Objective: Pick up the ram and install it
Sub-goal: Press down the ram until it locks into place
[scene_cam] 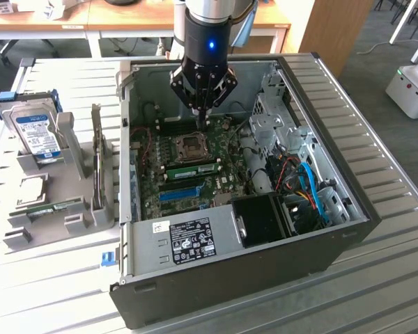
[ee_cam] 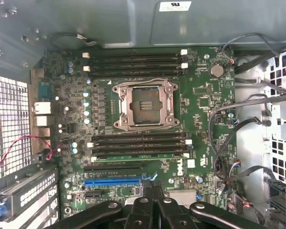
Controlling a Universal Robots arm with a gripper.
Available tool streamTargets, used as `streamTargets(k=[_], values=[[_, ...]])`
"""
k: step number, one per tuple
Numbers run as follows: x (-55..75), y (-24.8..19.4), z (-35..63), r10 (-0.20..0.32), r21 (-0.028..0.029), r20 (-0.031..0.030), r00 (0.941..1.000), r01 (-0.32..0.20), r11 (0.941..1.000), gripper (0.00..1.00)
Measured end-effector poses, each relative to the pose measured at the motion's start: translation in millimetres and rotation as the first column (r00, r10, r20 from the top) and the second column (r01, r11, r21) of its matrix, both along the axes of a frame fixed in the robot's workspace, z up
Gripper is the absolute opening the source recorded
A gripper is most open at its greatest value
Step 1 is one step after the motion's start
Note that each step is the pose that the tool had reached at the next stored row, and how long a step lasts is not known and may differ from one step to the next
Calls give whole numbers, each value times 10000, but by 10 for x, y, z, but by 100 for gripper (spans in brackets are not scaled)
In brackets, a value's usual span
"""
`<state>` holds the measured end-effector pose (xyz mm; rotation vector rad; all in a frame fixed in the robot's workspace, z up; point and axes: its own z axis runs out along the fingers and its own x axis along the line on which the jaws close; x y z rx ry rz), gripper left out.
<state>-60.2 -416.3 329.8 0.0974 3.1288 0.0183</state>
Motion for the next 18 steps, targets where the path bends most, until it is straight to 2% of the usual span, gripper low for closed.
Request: streamTargets(k=[5, 12, 18], values=[[0, 0, -5, 0, -1, 0, 10000, 0, 10000, 11], [-2, 42, -10, 0, 0, 0, 10000, 0, 10000, 11], [-2, 50, -10, 0, 0, 0, 10000, 0, 10000, 11]])
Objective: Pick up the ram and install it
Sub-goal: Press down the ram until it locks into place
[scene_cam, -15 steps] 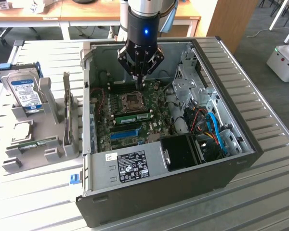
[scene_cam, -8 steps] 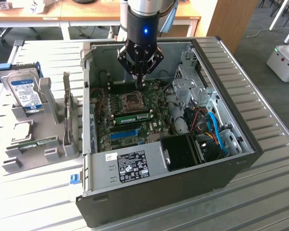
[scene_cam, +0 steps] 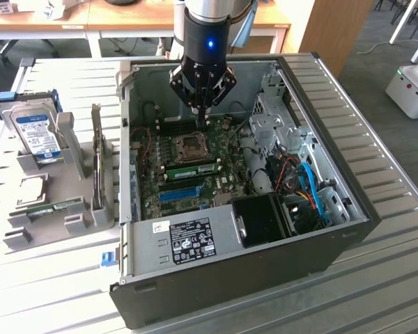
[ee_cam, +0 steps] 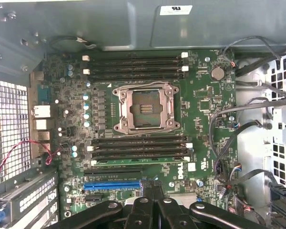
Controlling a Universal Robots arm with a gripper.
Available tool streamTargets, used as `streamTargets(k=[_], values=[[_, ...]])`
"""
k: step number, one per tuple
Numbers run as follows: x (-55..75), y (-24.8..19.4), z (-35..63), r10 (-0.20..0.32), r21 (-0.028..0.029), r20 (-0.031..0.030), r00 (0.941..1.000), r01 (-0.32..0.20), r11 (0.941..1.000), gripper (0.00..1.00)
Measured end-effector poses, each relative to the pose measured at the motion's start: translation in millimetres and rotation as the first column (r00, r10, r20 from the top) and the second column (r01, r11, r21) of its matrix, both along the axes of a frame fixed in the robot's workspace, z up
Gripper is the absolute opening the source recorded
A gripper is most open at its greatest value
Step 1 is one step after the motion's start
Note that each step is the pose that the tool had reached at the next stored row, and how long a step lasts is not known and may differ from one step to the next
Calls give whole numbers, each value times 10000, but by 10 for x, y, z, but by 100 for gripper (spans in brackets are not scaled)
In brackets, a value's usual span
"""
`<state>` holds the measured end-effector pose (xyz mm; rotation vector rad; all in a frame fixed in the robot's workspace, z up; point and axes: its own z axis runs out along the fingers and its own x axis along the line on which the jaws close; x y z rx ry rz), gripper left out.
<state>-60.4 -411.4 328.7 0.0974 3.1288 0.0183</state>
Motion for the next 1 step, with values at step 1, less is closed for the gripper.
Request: streamTargets(k=[1], values=[[0, 0, 0, 0, 0, 0, 10000, 0, 10000, 11]])
